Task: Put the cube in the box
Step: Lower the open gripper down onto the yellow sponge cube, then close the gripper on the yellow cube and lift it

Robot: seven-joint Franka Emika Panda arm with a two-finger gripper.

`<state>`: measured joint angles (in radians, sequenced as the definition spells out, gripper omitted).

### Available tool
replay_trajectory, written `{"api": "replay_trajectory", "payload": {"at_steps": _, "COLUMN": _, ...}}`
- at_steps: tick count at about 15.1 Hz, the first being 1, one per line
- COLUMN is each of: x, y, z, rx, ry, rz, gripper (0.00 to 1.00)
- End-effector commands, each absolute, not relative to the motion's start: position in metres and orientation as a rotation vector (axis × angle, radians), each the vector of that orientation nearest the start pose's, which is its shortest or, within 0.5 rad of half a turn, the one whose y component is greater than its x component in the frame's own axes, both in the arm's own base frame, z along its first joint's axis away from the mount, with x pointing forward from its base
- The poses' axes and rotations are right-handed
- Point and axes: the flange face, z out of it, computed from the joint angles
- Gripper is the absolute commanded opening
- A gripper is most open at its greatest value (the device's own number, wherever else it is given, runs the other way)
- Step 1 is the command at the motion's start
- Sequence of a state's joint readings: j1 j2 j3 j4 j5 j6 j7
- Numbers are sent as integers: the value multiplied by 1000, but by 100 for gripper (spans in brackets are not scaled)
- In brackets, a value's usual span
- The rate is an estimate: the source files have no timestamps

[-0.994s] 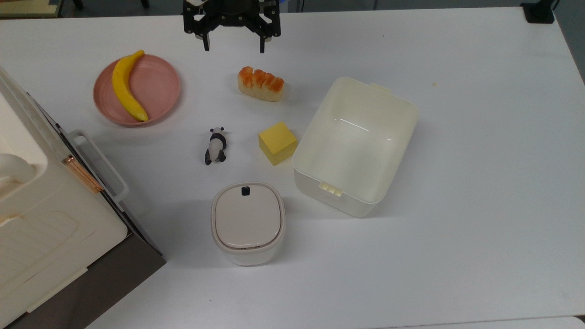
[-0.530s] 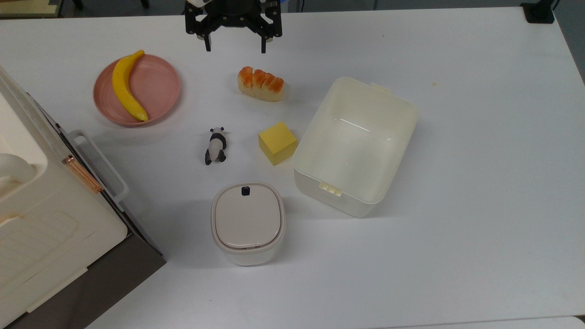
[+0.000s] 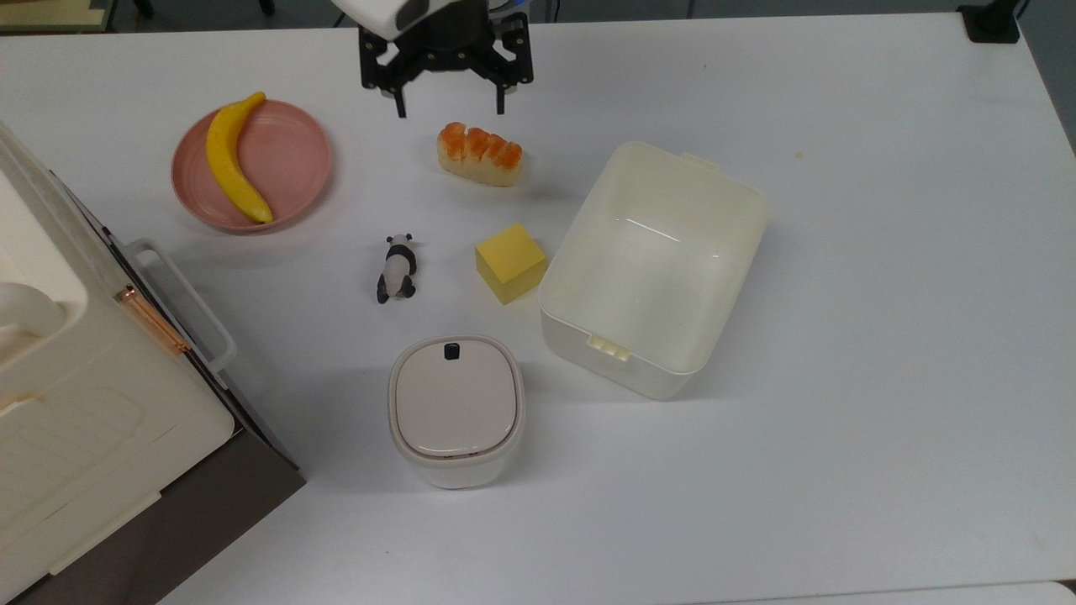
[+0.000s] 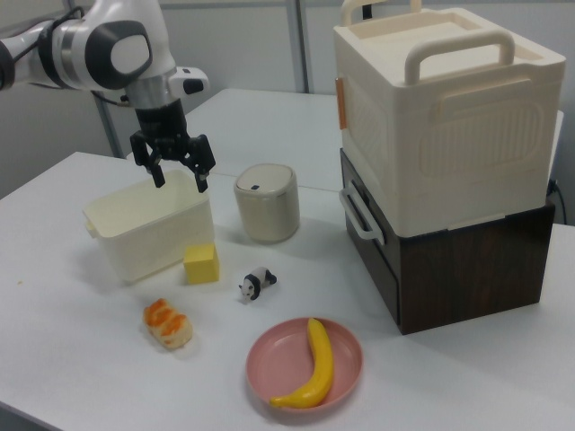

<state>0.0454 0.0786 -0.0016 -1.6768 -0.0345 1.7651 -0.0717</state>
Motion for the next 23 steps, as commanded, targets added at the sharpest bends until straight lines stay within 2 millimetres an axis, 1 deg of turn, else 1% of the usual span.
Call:
{"api": "replay_trajectory", "payload": {"at_steps": 1, "x": 581, "y": 30, "z": 522, "rx": -3087, "ry": -513, "rz": -53, "gripper": 100}}
{"api": "replay_trajectory", "payload": {"at_steps": 2, "x": 581, "y": 32, "z": 514, "rx": -3066, "ry": -590, "rz": -55, "gripper": 100}}
{"api": "replay_trajectory", "payload": {"at_steps": 3, "x": 581, "y": 35, "z": 501, "rx": -2991, "ry": -707, "rz": -69, "gripper": 100}}
{"api": "replay_trajectory", "payload": {"at_steps": 5, "x": 581, "y": 26, "z": 485, "rx": -2894, "ry": -853, "rz": -77, "gripper": 100}}
{"api": "replay_trajectory", "payload": {"at_steps": 7, "x": 583, "y": 26, "z": 476, "rx": -2873, "ry": -913, "rz": -59, "gripper": 100}}
{"api": "replay_trajectory", "payload": {"at_steps": 8, "x": 588, "y": 25, "z": 467, "rx": -2865, "ry": -946, "rz": -62, "gripper": 100}}
{"api": "replay_trajectory", "payload": {"at_steps": 9, "x": 591, "y": 24, "z": 463, "rx": -2868, "ry": -958, "rz": -83, "gripper": 100}}
{"api": "replay_trajectory", "payload": {"at_steps": 10, "x": 594, "y": 21, "z": 452, "rx": -2870, "ry": -955, "rz": -76, "gripper": 100}}
{"api": "replay_trajectory", "payload": {"at_steps": 13, "x": 604, "y": 23, "z": 427, "rx": -2868, "ry": -980, "rz": -50, "gripper": 100}}
{"api": "replay_trajectory", "payload": {"at_steps": 14, "x": 607, "y": 35, "z": 414, "rx": -2861, "ry": -1011, "rz": -37, "gripper": 100}}
{"api": "replay_trajectory", "payload": {"at_steps": 16, "x": 612, "y": 42, "z": 397, "rx": -2861, "ry": -1026, "rz": -26, "gripper": 100}}
{"api": "replay_trajectory", "payload": {"at_steps": 17, "x": 615, "y": 52, "z": 385, "rx": -2856, "ry": -1049, "rz": -19, "gripper": 100}}
{"api": "replay_trajectory", "payload": {"at_steps": 19, "x": 620, "y": 51, "z": 374, "rx": -2871, "ry": -1040, "rz": -33, "gripper": 100}}
{"api": "replay_trajectory", "payload": {"at_steps": 21, "x": 622, "y": 53, "z": 369, "rx": -2875, "ry": -1041, "rz": -45, "gripper": 100}}
{"api": "replay_trajectory", "payload": {"at_steps": 23, "x": 624, "y": 48, "z": 366, "rx": -2889, "ry": -1044, "rz": -45, "gripper": 100}}
